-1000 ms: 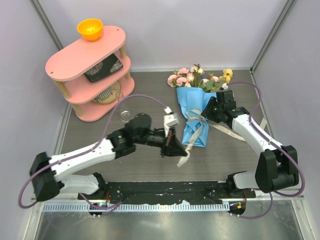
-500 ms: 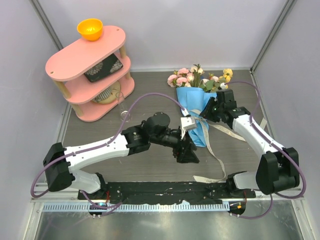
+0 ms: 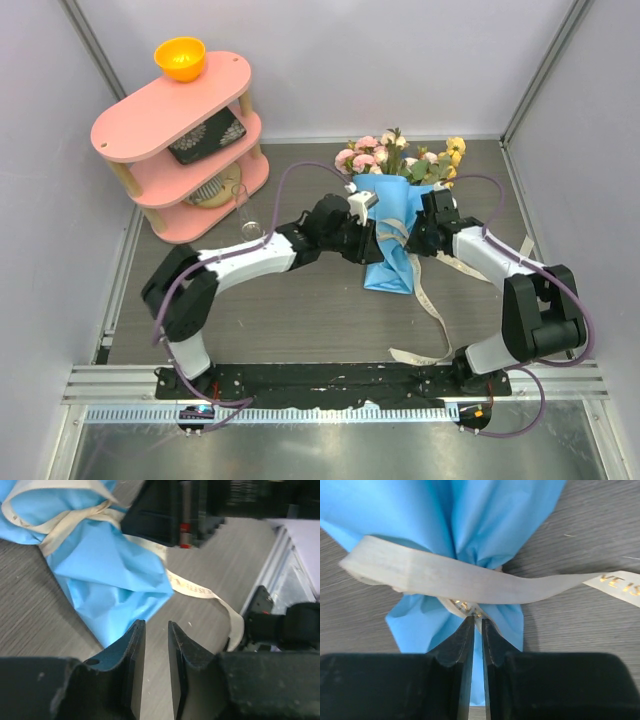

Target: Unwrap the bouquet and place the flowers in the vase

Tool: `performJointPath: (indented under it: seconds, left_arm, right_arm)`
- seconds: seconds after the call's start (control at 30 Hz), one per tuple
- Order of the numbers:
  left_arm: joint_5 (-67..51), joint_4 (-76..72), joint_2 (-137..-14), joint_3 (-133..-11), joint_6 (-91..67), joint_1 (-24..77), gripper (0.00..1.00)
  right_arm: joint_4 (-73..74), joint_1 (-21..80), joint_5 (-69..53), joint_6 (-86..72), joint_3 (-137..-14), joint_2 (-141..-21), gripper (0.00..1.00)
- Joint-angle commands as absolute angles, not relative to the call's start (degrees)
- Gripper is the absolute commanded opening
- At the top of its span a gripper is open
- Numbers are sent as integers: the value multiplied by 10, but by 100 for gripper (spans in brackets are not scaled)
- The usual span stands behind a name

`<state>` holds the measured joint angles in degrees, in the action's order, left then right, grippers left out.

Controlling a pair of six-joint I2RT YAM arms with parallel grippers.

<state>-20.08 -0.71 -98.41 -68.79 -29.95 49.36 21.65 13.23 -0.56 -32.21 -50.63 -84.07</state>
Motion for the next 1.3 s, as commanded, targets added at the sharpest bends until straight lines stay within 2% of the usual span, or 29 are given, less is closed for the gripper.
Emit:
performJointPath:
  seconds: [0.0, 0.13, 0.33, 0.67, 1.13, 1.27]
  left_arm:
    - [-178, -63, -1057, -742, -321, 494, 27]
    - [-168, -59, -1119, -754, -319, 494, 19]
    - [-164, -86, -1144, -728, -323, 494, 16]
    - [-178, -110, -1158, -710, -342, 497, 15]
    - [-188, -124, -1170, -713, -350, 509, 15]
    - [-188, -126, -1171, -715, -352, 510, 15]
  right_arm:
    - [214, 127, 37, -323, -497, -825, 17]
    - [215, 127, -24, -319, -513, -809, 19]
    - [206, 124, -23, -337, -544, -790, 27]
    - [149, 124, -57, -402, -555, -863, 30]
    - [136, 125, -19, -463, -532, -875, 32]
    - [149, 130, 27, -461, -520, -861, 32]
